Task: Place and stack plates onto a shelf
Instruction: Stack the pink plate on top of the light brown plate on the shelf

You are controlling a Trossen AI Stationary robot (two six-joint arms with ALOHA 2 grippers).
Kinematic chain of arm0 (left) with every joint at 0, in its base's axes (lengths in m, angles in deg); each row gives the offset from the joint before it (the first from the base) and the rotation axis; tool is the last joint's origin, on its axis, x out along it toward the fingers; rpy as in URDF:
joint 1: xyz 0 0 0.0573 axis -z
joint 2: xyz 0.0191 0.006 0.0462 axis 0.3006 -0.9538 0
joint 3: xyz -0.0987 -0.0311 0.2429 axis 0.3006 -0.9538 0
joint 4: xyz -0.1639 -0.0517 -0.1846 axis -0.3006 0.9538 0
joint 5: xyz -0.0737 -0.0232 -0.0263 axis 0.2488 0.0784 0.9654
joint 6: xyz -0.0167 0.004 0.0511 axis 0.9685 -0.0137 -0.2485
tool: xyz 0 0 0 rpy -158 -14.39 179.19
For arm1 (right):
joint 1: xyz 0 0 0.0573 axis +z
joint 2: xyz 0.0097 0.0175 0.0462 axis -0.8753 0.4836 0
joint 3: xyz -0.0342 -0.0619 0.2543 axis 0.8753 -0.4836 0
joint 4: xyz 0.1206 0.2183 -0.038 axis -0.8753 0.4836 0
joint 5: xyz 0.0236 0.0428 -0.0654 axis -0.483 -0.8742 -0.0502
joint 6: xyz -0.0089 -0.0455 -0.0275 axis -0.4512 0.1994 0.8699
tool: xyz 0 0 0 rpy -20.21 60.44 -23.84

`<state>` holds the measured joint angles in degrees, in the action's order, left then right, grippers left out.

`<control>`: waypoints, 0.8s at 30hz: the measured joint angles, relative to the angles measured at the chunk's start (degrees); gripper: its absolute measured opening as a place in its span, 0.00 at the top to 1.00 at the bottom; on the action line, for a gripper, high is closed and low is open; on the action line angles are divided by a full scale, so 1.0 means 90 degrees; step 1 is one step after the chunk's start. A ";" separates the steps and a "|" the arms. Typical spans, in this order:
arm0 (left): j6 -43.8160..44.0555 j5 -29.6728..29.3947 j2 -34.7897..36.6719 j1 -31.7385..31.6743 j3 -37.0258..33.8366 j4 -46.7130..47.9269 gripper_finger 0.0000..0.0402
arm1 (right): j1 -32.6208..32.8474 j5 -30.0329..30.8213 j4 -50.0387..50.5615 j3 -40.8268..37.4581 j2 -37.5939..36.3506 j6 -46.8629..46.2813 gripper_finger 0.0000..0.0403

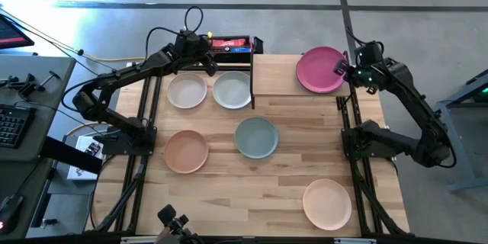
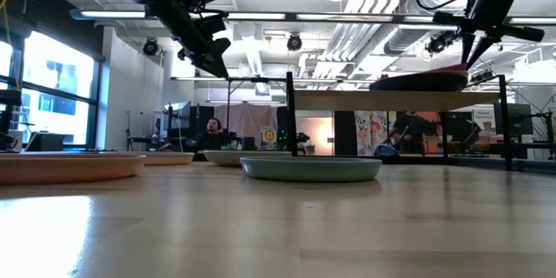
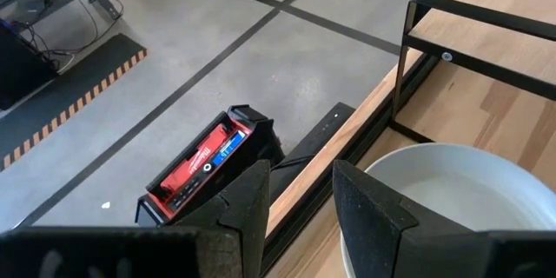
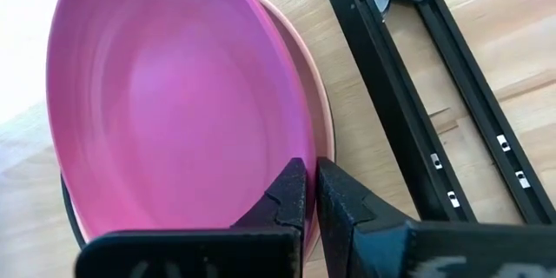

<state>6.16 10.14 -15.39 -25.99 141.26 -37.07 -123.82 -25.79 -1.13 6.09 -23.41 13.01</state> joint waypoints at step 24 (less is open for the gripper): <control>0.0002 0.0000 0.0000 0.0002 0.0000 -0.0007 0.71 | 0.0000 -0.0077 -0.0096 0.0000 0.0000 -0.0166 1.00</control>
<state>6.18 10.14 -15.39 -25.97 141.26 -37.13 -123.82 -26.48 -2.00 6.09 -23.41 11.52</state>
